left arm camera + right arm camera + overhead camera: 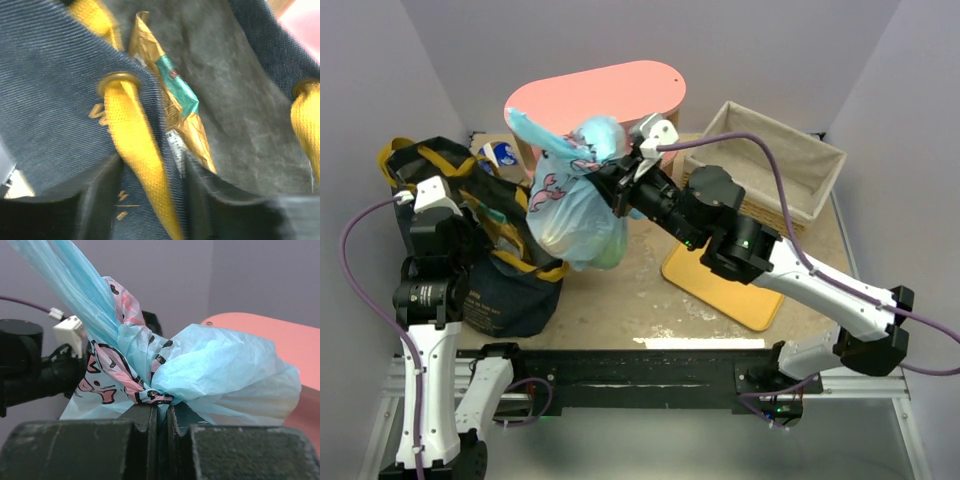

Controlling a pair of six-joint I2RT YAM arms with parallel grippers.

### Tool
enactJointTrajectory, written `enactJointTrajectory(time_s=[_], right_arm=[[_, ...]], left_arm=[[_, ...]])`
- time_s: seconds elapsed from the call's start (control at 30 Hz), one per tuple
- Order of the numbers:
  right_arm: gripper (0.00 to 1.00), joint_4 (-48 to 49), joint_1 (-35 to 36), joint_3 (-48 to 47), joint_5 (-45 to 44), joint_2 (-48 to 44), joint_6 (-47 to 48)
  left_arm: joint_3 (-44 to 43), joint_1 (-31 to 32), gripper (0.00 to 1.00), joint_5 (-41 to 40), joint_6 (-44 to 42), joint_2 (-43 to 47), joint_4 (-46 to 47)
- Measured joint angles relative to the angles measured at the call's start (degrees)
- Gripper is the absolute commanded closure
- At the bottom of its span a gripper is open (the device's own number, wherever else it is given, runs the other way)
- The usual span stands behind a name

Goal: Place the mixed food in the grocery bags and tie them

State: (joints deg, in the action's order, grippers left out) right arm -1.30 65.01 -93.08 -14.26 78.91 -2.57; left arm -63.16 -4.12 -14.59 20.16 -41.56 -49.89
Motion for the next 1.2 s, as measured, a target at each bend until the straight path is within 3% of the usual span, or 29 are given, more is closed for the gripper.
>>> enactJointTrajectory(time_s=[0.1, 0.13, 0.4, 0.67, 0.87, 1.2], right_arm=[[1.0, 3.82, 0.0, 0.11, 6.6, 2.51, -0.22], [1.0, 5.2, 0.02, 0.11, 8.72, 3.28, -0.46], [1.0, 13.64, 0.13, -7.39, 19.17, 12.68, -3.06], [1.0, 19.85, 0.11, -25.49, 24.11, 29.53, -4.72], [1.0, 19.26, -0.96, -38.47, 27.58, 44.22, -5.29], [1.0, 15.32, -1.66, -33.53, 36.65, 49.11, -6.08]], left_arm=[[0.61, 0.0, 0.98, 0.61, 0.57, 1.11, 0.85], [0.66, 0.0, 1.0, 0.48, 0.66, 1.79, 1.01], [0.59, 0.0, 1.0, -3.76, 1.36, 6.29, 0.98], [-2.99, 0.63, 1.0, -6.29, 1.29, 6.21, -1.14], [-7.02, 3.21, 1.0, -10.67, 1.27, 7.06, -4.28], [-7.23, 5.01, 1.0, -12.52, 1.01, 8.11, -5.09]])
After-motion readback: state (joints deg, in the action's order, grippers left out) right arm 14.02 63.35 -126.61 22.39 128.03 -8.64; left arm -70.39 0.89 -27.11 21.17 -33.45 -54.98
